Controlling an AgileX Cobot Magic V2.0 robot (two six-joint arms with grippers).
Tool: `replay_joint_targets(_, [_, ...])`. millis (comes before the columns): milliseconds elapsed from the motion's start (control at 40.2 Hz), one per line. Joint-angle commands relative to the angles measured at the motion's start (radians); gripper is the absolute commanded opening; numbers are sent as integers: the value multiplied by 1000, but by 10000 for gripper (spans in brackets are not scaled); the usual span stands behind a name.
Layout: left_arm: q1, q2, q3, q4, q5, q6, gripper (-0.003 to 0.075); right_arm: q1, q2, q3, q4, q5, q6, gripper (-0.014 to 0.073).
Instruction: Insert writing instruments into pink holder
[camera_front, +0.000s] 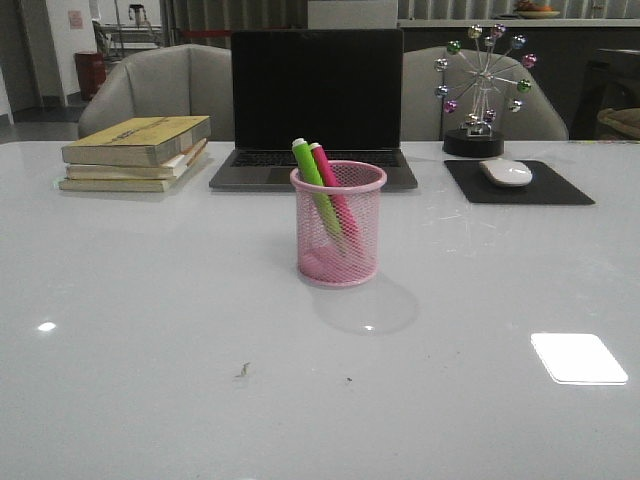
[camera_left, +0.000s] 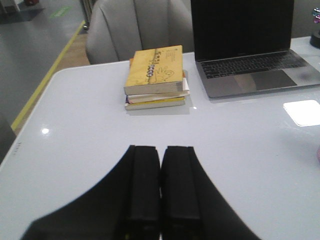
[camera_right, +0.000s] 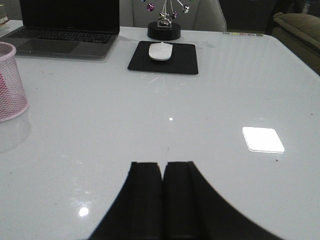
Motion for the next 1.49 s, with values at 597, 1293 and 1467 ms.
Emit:
replay_joint_targets(597, [14, -506, 437, -33, -175, -7, 100, 0, -14, -7, 3, -82, 2, 50])
replay_joint_targets(1293, [14, -584, 518, -33, -206, -7, 100, 0, -14, -7, 3, -82, 2, 50])
replay_joint_targets(1467, [14, -584, 518, -33, -206, -7, 100, 0, -14, -7, 3, -82, 2, 50])
